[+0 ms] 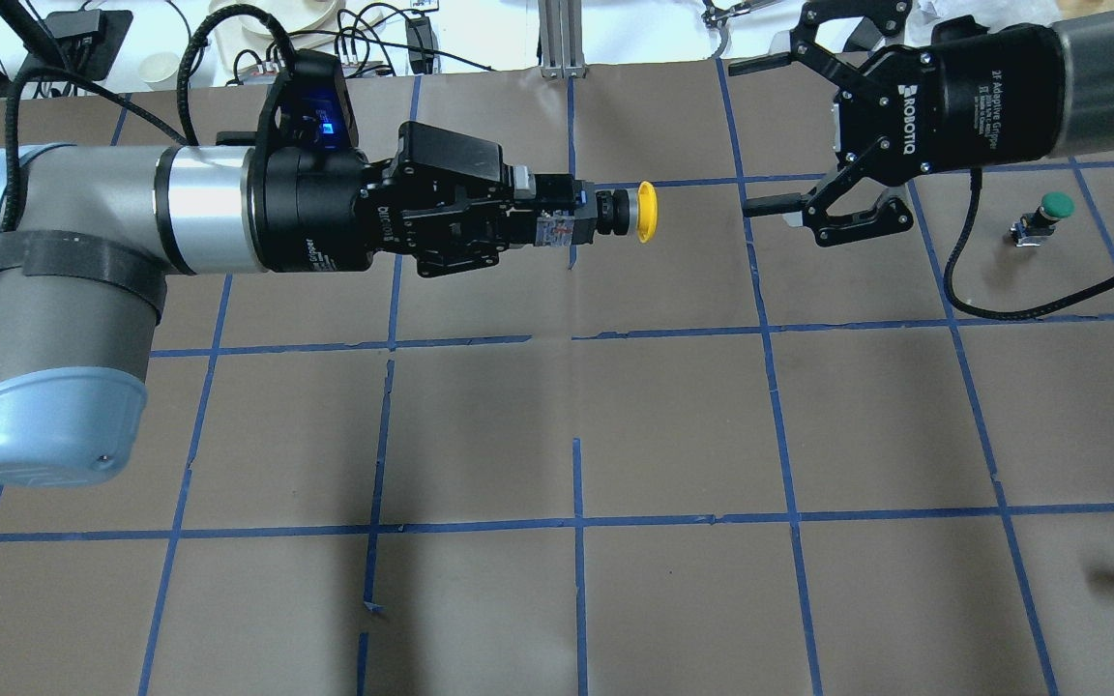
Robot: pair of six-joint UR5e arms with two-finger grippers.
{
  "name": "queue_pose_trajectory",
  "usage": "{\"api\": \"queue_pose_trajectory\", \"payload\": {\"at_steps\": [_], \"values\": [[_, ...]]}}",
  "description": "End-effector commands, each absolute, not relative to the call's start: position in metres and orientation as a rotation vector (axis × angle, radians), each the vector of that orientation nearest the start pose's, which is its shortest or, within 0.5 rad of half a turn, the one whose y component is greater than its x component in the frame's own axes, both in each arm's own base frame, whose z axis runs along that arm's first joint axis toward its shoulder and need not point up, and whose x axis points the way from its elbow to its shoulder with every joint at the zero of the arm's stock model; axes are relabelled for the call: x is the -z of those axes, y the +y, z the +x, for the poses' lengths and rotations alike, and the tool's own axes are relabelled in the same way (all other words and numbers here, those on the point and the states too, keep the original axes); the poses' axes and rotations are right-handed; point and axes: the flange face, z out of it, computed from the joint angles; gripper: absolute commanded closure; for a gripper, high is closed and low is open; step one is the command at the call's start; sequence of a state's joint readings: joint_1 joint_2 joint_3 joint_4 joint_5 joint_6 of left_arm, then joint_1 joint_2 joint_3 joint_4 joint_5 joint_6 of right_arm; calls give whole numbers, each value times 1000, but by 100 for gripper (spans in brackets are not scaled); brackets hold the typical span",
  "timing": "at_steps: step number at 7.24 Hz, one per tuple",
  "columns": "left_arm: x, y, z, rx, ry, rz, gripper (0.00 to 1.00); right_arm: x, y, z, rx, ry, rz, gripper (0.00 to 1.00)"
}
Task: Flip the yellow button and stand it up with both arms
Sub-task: 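Hold the button out with the left gripper while the right gripper approaches its yellow cap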
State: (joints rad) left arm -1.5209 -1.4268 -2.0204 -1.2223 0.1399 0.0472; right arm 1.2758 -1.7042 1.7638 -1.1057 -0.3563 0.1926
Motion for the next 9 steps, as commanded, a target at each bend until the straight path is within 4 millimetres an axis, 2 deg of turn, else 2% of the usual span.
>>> {"api": "queue_pose_trajectory", "payload": {"at_steps": [1, 3, 5, 6, 7, 8, 9], "values": [[-456, -427, -211, -129, -1709, -47, 90, -480, -443, 122, -513, 1735, 785, 1], [-457, -427, -211, -122, -1702, -40, 92, -479, -434, 160, -560, 1769, 705, 2], [-457, -427, -211, -123, -1696, -41, 92, -483, -437, 163, -521, 1787, 671, 3], [-458, -428, -211, -125, -1696, -42, 92, -482, -437, 163, -511, 1796, 662, 6], [-457, -427, -211, -125, -1696, -42, 92, -486, -436, 163, -506, 1800, 658, 21], [-457, -427, -211, -125, -1696, -42, 92, -485, -434, 164, -497, 1805, 645, 62], [-458, -428, -211, -126, -1696, -43, 92, -488, -434, 164, -493, 1813, 643, 78]]}}
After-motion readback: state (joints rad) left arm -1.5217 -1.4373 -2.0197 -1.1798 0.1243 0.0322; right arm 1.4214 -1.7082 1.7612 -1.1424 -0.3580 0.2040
